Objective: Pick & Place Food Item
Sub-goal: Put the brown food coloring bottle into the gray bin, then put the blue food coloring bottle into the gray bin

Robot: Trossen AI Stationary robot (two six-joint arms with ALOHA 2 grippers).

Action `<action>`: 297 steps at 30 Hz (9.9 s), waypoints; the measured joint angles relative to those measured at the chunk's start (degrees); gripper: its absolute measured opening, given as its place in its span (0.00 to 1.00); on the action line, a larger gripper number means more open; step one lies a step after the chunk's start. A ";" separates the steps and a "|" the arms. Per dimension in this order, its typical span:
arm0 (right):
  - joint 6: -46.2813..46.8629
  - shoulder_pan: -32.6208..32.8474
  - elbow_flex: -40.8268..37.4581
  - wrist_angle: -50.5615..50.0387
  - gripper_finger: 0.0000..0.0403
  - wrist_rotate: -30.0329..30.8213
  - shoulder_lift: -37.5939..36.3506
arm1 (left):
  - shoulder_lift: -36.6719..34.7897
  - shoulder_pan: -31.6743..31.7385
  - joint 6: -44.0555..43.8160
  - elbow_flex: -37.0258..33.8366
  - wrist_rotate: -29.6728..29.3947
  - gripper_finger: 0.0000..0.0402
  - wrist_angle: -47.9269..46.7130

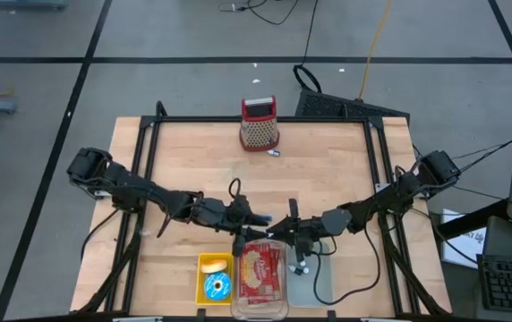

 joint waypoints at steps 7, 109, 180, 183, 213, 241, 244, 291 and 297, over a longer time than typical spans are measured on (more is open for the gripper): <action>2.35 0.06 0.01 -0.68 0.10 -4.56 -0.39 | -4.08 2.30 0.81 0.00 0.16 0.61 -1.38; 46.01 1.40 -0.02 -49.85 0.35 -10.29 -20.06 | 10.32 12.79 35.01 -0.11 4.72 0.62 -25.61; 44.81 -0.11 0.00 -46.65 0.35 -10.29 -20.83 | 18.31 13.33 29.93 0.11 7.02 0.25 -15.69; 47.03 0.01 0.00 -46.69 0.35 -10.29 -21.49 | 18.31 14.44 29.99 0.11 6.95 0.22 -15.94; 46.36 -0.78 0.02 -56.43 0.35 -9.92 -32.52 | -0.33 28.13 27.41 -8.92 14.99 0.21 -9.86; 41.19 -30.79 -16.49 2.39 0.46 -10.53 -18.04 | -9.36 31.07 29.96 -24.44 25.13 0.21 19.39; 43.72 -31.92 -15.48 7.78 0.52 -14.94 -12.07 | -9.36 31.07 28.99 -24.44 25.01 0.21 19.59; 48.96 -29.95 1.68 18.60 0.54 -19.26 10.54 | -9.36 29.80 28.36 -24.37 24.94 0.21 22.99; 48.53 -29.95 1.68 18.60 0.46 -19.41 10.54 | -9.36 29.80 27.50 -24.37 24.94 0.21 22.65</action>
